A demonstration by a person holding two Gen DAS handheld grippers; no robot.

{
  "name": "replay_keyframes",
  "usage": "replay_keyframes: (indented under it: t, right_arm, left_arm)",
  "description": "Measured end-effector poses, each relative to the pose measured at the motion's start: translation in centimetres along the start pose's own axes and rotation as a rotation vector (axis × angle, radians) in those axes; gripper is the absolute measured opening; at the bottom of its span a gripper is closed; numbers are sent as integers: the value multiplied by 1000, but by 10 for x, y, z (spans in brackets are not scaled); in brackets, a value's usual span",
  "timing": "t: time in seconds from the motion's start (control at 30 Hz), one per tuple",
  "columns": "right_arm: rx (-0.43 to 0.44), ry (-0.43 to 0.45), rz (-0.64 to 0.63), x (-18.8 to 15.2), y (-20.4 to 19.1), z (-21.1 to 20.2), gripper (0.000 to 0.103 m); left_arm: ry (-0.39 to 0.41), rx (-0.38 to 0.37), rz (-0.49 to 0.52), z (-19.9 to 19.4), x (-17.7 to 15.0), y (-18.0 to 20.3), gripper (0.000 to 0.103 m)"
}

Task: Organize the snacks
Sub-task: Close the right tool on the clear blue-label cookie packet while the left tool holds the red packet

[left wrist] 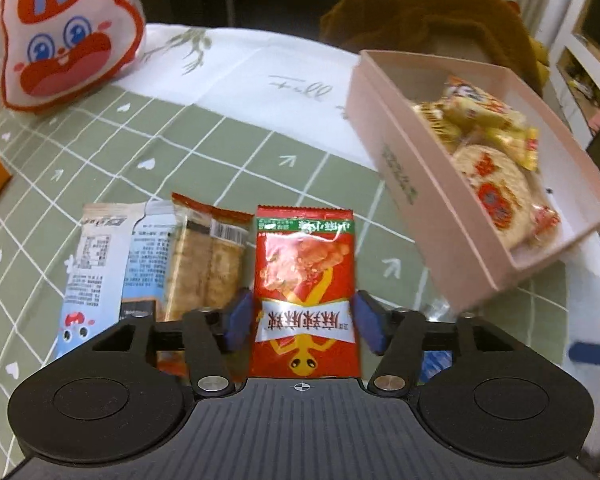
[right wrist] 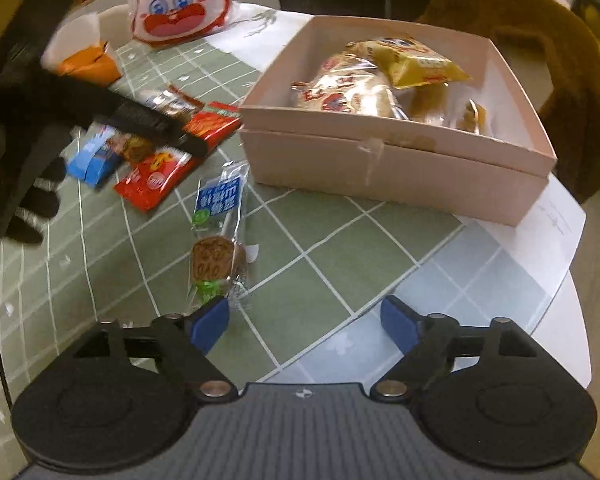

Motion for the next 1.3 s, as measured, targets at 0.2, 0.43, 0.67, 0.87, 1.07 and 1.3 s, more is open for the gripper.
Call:
replay_keyframes:
  t: [0.2,0.43,0.67,0.87,1.07,1.3]
  right_arm:
    - [-19,-8,-86,-8,-7,5,100]
    - [-32,5,-92,-10,-12,6,103]
    - [-30,61,-99,-18,-11,3,103]
    - [8,15,-107,-8,-20,-8,85]
    - [46,3,-43,10,-32,-1,84]
    - [-31,-51,-148,20,-61,14,42]
  left_arm:
    - [14,15,17,4,5,5,69]
    - [36,-43,-94,-29,-43,4,59]
    - [27,42,-239,-75,-116,22,57]
    - [37,46,-284,-97,-150,37,57]
    - [34,59,-244,-117,-182,52,57]
    - [65,-15,-300,-123,-195,46,57]
Point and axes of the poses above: each gripper's, at about its wrist camera, not at the fingertips, and z roughly the way its jaws point, y to its right, x to its top, the point moved 3 cm from there along z, roughly the way its jaws point, and after that the axes turned 4 degrees about x, right-handed, at the moved point
